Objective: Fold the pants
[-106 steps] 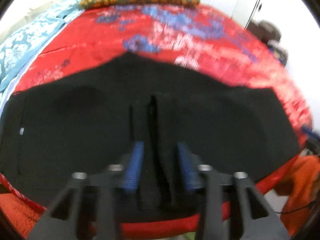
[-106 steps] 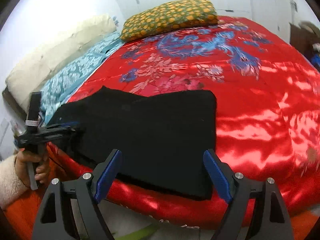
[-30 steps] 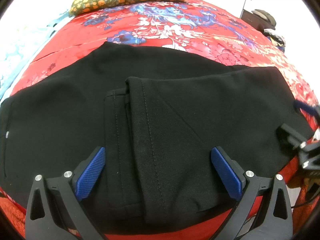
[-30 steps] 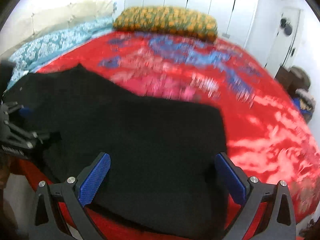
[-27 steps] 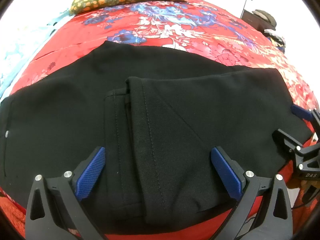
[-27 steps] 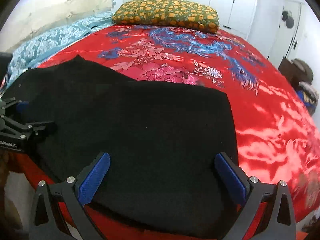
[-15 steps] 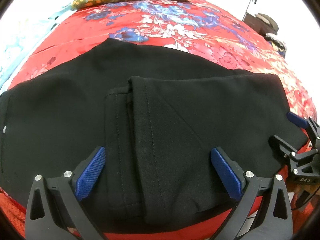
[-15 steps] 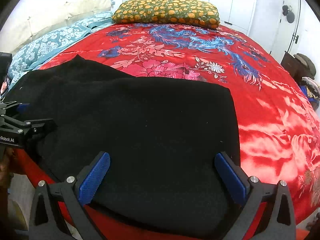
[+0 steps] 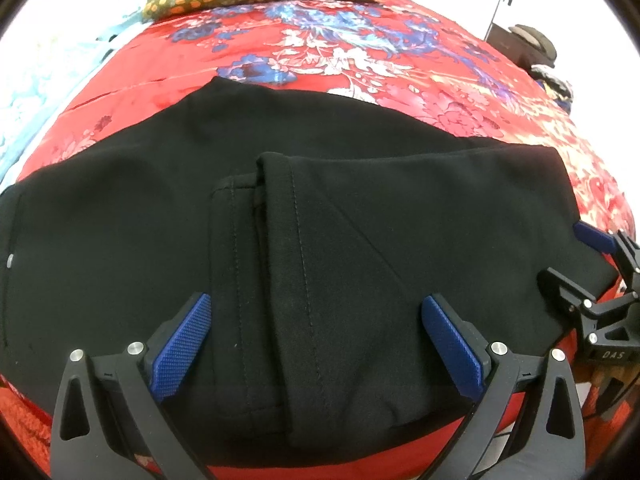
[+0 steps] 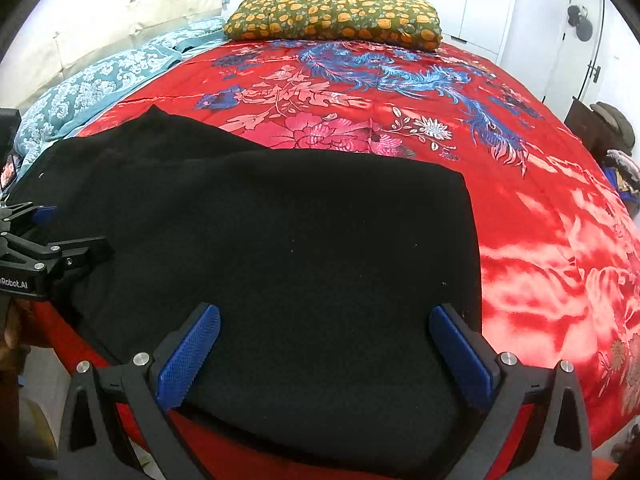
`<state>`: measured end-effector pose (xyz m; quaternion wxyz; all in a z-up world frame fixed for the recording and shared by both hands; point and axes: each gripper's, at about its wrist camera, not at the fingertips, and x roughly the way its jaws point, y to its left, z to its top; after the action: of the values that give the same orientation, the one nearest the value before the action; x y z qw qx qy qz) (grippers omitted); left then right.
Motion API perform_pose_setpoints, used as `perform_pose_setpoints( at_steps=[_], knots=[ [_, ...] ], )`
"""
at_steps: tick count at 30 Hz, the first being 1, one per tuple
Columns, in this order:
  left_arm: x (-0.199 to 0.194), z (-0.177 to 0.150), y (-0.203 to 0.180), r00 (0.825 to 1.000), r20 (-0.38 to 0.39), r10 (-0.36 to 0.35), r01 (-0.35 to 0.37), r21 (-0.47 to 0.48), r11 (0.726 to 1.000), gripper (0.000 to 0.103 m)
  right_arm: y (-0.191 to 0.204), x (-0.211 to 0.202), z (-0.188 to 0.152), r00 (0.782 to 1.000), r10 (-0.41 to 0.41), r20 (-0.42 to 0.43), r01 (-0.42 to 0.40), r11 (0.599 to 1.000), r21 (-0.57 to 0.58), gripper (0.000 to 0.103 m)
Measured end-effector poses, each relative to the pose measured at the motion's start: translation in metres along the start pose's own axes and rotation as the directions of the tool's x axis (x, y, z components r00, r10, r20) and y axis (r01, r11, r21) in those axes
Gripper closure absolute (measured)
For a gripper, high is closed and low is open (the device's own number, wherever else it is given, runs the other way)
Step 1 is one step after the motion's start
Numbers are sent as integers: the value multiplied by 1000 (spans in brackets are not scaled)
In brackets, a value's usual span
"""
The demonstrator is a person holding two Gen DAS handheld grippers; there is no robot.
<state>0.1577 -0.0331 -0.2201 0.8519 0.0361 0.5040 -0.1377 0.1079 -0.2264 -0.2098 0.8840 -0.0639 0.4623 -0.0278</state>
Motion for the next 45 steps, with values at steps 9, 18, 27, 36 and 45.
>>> perform_pose_setpoints(
  at_steps=[9, 18, 27, 36, 45],
  knots=[
    [0, -1, 0, 1000, 6, -2, 2, 6, 1000, 0, -1, 0, 1, 1000, 0, 2, 0, 1000, -1, 0],
    [-12, 9, 14, 998, -48, -51, 50, -32, 998, 2, -1, 0, 0, 1000, 1, 1, -1, 1000, 2, 0],
    [-90, 52, 187, 996, 63, 63, -40, -320, 947, 2, -2, 0, 1, 1000, 3, -3, -3, 1000, 6, 0],
    [-56, 37, 338, 984, -168, -54, -25, -437, 899, 2, -2, 0, 3, 1000, -5, -5, 5, 999, 32, 0],
    [-7, 37, 330, 971, -168, -169, 81, -433, 898, 6, -1, 2, 6, 1000, -11, -16, 11, 999, 38, 0]
  ],
)
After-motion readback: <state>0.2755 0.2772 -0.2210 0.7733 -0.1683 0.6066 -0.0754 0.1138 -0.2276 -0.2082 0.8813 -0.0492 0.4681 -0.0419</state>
